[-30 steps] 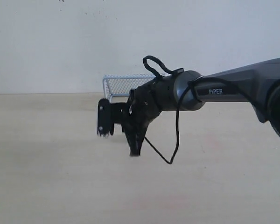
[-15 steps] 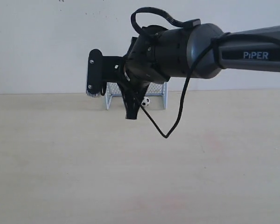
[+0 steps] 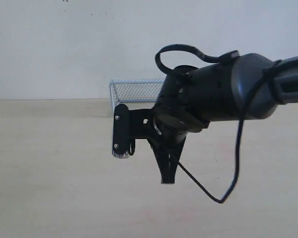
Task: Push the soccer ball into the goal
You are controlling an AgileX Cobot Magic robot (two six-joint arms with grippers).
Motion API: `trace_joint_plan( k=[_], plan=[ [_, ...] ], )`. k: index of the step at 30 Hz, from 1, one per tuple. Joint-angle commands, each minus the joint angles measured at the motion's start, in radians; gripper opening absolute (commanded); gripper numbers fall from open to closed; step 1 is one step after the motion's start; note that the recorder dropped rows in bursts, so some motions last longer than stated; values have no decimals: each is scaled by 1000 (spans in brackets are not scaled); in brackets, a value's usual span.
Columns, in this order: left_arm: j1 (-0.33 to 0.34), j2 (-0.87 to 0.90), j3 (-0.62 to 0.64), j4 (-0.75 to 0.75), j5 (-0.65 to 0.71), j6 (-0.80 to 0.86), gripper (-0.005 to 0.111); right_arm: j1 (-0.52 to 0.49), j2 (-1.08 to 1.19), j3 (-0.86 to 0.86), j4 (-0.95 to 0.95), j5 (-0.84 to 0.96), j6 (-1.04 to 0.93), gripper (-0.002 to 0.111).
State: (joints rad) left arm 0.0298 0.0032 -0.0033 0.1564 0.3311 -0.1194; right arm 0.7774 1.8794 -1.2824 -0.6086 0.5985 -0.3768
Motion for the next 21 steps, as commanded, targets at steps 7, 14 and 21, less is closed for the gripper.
trace_joint_plan(
  k=[7,14,21],
  plan=[
    [-5,-3,3,1,-14,3,4,1,-298,250,183,81,28,0],
    [-5,-3,3,1,-14,3,4,1,-559,388,339,402,377,0],
    [-5,-3,3,1,-14,3,4,1,-745,429,361,623,723,0]
  ],
)
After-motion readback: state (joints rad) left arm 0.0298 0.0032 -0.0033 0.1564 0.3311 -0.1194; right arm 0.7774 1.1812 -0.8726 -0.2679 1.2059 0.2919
